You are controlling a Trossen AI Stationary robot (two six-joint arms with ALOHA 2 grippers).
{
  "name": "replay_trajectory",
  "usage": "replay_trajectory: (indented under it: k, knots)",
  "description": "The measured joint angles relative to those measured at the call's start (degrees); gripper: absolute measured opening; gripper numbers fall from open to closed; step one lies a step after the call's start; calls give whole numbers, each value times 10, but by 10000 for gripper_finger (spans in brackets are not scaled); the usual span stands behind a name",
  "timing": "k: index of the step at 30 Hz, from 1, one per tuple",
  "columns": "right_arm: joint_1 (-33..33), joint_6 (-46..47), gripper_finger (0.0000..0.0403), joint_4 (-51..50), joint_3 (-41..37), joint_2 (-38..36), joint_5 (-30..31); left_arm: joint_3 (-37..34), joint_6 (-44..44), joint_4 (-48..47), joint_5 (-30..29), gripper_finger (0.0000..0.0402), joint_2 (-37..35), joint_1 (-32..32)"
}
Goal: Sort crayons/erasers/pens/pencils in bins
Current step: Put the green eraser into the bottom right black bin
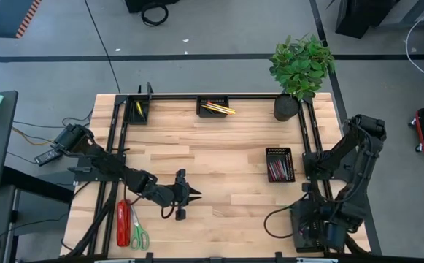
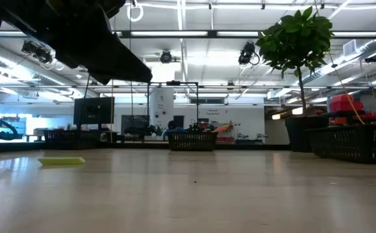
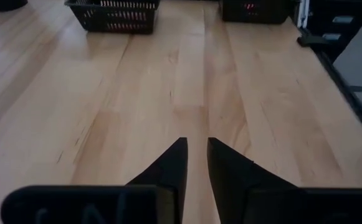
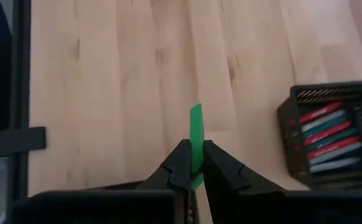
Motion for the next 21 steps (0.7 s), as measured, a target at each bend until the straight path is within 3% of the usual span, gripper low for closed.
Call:
replay_trajectory:
  k: [6,14,21]
  knots:
    - [31,60,38,1,0,0,-11,0,-12,-31,0,77,0,-16]
    - [78,182,38,2,0,0,-128,0,-11,-32,0,73,0,-35]
    - [90,210,42,3,0,1,-130,0,-10,-70,-8,83,0,-40]
